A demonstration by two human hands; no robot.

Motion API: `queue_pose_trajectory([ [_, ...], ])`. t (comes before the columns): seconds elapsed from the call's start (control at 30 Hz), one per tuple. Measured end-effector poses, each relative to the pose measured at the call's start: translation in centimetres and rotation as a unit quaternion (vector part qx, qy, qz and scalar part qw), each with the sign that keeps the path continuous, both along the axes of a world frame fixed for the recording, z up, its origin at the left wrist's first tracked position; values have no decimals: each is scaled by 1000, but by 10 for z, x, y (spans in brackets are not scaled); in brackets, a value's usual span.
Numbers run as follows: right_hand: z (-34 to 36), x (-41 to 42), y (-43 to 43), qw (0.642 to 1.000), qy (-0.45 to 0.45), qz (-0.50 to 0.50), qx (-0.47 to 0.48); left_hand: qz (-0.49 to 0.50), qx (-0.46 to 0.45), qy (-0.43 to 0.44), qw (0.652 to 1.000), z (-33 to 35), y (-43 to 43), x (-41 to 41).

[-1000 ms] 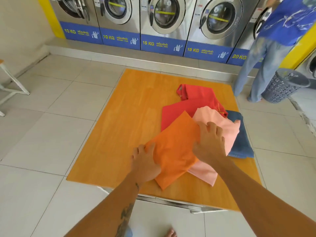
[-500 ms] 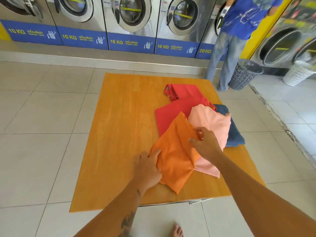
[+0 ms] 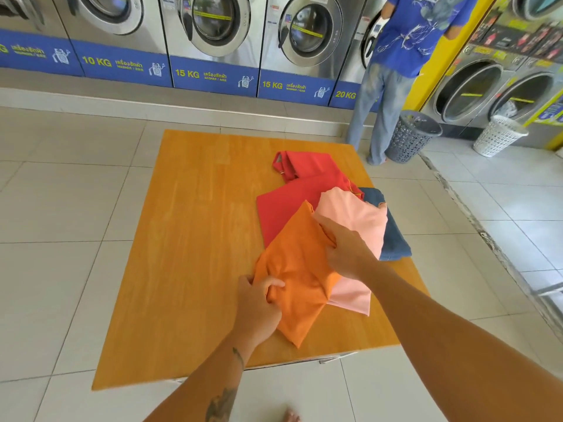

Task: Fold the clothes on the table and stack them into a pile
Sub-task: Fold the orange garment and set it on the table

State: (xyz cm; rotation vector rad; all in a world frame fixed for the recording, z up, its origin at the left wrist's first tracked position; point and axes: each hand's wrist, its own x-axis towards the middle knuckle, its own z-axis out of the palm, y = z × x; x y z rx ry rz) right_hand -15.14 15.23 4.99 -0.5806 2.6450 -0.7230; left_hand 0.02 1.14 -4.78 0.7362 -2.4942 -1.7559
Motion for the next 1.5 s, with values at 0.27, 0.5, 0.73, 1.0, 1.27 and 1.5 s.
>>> queue_pose_trajectory([
  [0.27, -15, -9, 28, 993, -65, -24, -94, 117, 69, 13, 991, 40, -36, -11],
  [0.5, -13, -14, 14, 962, -151, -47, -223, 88, 24, 11, 996, 71, -56, -6],
  [0.73, -5, -38, -39, 952, -182, -62, -237, 146, -51, -3, 988, 93, -113, -19],
  [1.0, -14, -97, -141, 957, -167, -91, -220, 156, -106, 24, 982, 80, -226, -103],
  [1.27, -40, -191, -254, 967, -132, -122, -178, 121, -158, 44, 979, 51, -335, -216],
  [1.5, -49, -262, -319, 992, -34, -97, -74, 110, -233, 76, 963, 33, -390, -292],
])
